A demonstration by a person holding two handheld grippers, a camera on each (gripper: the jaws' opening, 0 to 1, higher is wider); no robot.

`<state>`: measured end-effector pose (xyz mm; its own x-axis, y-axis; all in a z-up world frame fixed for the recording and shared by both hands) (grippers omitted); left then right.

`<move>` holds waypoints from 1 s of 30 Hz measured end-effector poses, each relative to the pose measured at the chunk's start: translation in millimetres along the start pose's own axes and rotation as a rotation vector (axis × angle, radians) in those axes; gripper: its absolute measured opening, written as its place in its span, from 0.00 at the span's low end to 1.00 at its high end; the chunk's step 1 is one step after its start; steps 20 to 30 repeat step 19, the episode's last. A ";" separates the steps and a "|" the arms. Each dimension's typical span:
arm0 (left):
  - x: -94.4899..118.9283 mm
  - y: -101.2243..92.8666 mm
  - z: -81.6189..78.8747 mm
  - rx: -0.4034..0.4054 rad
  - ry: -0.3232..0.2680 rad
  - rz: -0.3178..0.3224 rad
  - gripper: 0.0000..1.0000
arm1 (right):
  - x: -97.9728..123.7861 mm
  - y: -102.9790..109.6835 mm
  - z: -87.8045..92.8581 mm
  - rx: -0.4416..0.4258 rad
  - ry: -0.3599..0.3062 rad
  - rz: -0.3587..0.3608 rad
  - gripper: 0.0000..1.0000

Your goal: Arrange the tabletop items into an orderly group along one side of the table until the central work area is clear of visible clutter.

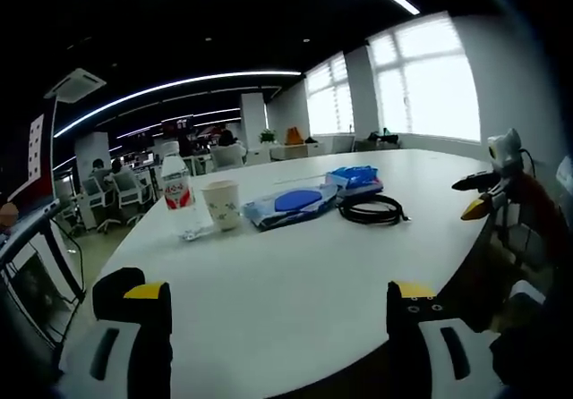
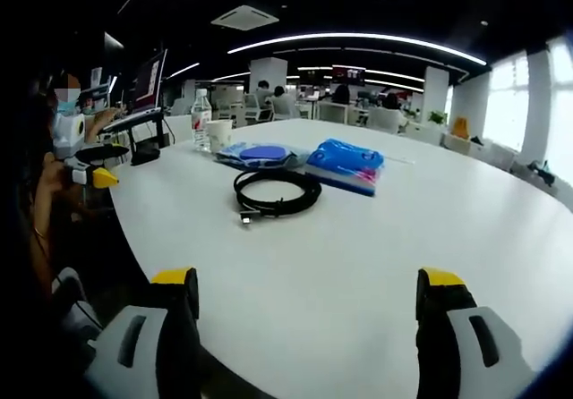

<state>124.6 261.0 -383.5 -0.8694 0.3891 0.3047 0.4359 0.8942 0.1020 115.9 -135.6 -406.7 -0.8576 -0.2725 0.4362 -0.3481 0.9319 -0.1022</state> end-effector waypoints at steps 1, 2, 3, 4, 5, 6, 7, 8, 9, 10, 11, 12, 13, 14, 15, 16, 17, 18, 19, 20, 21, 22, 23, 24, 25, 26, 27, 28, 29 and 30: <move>0.1 -0.2 -0.1 0.000 -0.001 -0.001 1.00 | 0.0 0.2 -0.1 0.000 0.000 0.000 0.99; 0.1 -0.6 -0.2 0.002 -0.002 0.002 1.00 | 0.0 0.4 -0.3 0.000 -0.001 0.000 0.98; 0.1 -0.7 -0.3 0.006 -0.004 0.002 1.00 | 0.1 0.5 -0.4 -0.001 -0.001 0.000 0.98; 0.3 -0.6 -1.0 0.009 -0.010 0.002 1.00 | 0.2 0.5 -0.6 -0.002 -0.001 0.001 0.98; 0.5 -0.6 -1.2 0.008 -0.010 0.002 1.00 | 0.4 0.2 -0.7 -0.001 0.000 0.003 0.98; 0.8 -0.3 -1.2 0.006 -0.009 0.001 1.00 | 0.5 -0.1 -0.9 0.001 -0.001 0.006 0.98; 1.0 0.1 -1.4 0.004 -0.009 0.000 1.00 | 0.8 -0.6 -1.0 0.005 -0.001 0.010 0.98; 1.2 0.4 -1.3 0.004 -0.009 -0.001 1.00 | 1.1 -1.2 -1.0 0.009 -0.001 0.016 0.98; 1.5 0.6 -1.3 0.006 -0.008 -0.001 1.00 | 1.3 -1.4 -0.8 0.013 -0.001 0.019 0.98; 1.6 0.7 -1.6 0.006 -0.011 -0.001 1.00 | 1.6 -1.5 -0.5 0.014 0.002 0.020 0.98; 1.7 0.8 -1.6 0.006 -0.011 -0.001 1.00 | 1.8 -1.5 -0.3 0.013 0.003 0.020 0.98; 1.9 0.9 -1.3 0.006 -0.009 -0.003 1.00 | 2.4 -1.4 -0.3 0.008 0.001 0.019 0.98; 1.9 0.7 -0.8 0.004 -0.006 -0.002 1.00 | 2.8 -1.5 -0.3 0.004 0.000 0.019 0.98; 1.9 0.4 -0.1 0.004 -0.002 0.000 1.00 | 3.1 -1.4 -0.3 0.002 -0.001 0.019 0.98; 1.6 0.1 0.6 0.002 0.002 0.000 1.00 | 3.6 -1.5 -0.6 0.001 -0.004 0.019 0.98; 1.4 -0.2 1.0 -0.001 0.004 -0.001 1.00 | 3.7 -1.5 -0.7 -0.001 -0.006 0.020 0.98; 1.3 -0.4 1.1 -0.001 0.004 0.000 1.00 | 3.8 -1.6 -0.7 -0.001 -0.008 0.020 0.98; 0.8 -1.2 1.0 0.002 0.001 0.004 1.00 | 3.7 -1.5 -0.2 -0.003 -0.007 0.020 0.98; 0.5 -1.4 1.0 0.005 0.000 0.006 1.00 | 3.5 -1.2 0.5 -0.005 -0.003 0.020 0.98; 0.5 -1.4 1.0 0.005 0.000 0.006 1.00 | 3.5 -1.2 0.5 -0.005 -0.003 0.020 0.98; 0.5 -1.4 1.0 0.005 0.000 0.006 1.00 | 3.5 -1.2 0.5 -0.005 -0.003 0.020 0.98; 0.5 -1.4 1.0 0.005 0.000 0.006 1.00 | 3.5 -1.2 0.5 -0.005 -0.003 0.020 0.98; 0.5 -1.4 1.0 0.005 0.000 0.006 1.00 | 3.5 -1.2 0.5 -0.005 -0.003 0.020 0.98; 0.5 -1.4 1.0 0.005 0.000 0.006 1.00 | 3.5 -1.2 0.5 -0.005 -0.003 0.020 0.98; 0.5 -1.4 1.0 0.005 0.000 0.006 1.00 | 3.5 -1.2 0.5 -0.005 -0.003 0.020 0.98; 0.5 -1.4 1.0 0.005 0.000 0.006 1.00 | 3.5 -1.2 0.5 -0.005 -0.003 0.020 0.98; 0.5 -1.4 1.0 0.005 0.000 0.006 1.00 | 3.5 -1.2 0.5 -0.005 -0.003 0.020 0.98; 0.5 -1.4 1.0 0.005 0.000 0.006 1.00 | 3.5 -1.2 0.5 -0.005 -0.003 0.020 0.98; 0.5 -1.4 1.0 0.005 0.000 0.006 1.00 | 3.5 -1.2 0.5 -0.005 -0.003 0.020 0.98; 0.5 -1.4 1.0 0.005 0.000 0.006 1.00 | 3.5 -1.2 0.5 -0.005 -0.003 0.020 0.98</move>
Point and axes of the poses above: the point that each gripper's makers call its tool centre point, and the gripper's own axes: x roughly backward along the fingers, y roughly to its left, z roughly out of its underside, the point moved 4 cm from there along x, roughly backward along the fingers, and after that the axes turned 3 degrees about z, right-handed, at the moved point
